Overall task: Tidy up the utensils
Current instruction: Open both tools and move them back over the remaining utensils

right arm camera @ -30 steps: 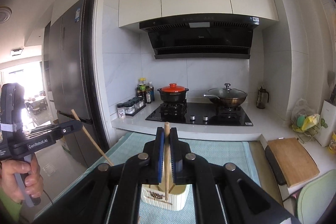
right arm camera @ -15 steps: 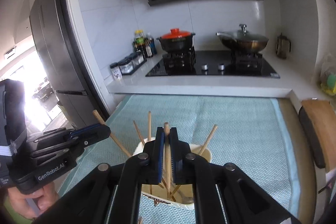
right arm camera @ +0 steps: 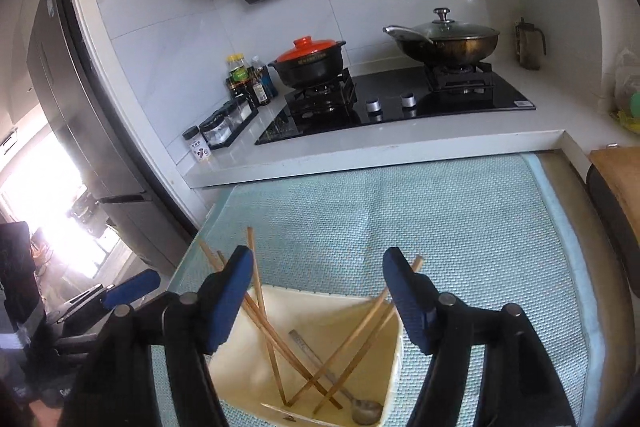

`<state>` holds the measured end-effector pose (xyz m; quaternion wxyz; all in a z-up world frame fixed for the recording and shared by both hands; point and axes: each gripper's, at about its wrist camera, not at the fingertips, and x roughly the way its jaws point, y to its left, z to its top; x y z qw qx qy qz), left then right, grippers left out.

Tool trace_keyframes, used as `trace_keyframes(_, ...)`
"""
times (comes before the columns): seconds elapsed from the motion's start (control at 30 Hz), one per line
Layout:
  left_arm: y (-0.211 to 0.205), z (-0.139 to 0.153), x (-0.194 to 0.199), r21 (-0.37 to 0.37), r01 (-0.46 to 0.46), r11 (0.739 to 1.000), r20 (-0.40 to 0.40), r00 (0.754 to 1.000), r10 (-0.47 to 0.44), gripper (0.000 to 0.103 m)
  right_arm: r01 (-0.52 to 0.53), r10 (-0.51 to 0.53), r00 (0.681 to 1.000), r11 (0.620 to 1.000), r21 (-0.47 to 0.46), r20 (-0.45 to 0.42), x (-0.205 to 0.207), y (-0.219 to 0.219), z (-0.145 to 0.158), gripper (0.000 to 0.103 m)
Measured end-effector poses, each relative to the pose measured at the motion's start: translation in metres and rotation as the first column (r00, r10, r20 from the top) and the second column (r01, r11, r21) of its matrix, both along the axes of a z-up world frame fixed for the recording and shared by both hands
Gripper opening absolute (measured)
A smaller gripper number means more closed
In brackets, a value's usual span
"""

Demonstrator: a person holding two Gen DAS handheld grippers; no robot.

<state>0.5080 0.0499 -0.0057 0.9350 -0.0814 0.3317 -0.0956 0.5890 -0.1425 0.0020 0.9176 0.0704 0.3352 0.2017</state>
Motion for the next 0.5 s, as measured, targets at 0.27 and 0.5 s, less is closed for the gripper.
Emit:
trace_keyframes(0.27,0.011,0.008,-0.106,0.111,0.022,0.994,0.027,0.999,-0.026,0.095,-0.018,0.037,0.994,0.984,-0.18,0.098,-0.1,-0.016,0.02,0.07)
trace_keyframes(0.5,0.014,-0.034,-0.221,0.15,0.014,0.989,-0.028,1.0,-0.01,0.098,0.006,0.044,0.989,0.943,-0.332,0.141,-0.224,-0.051,-0.02,0.07)
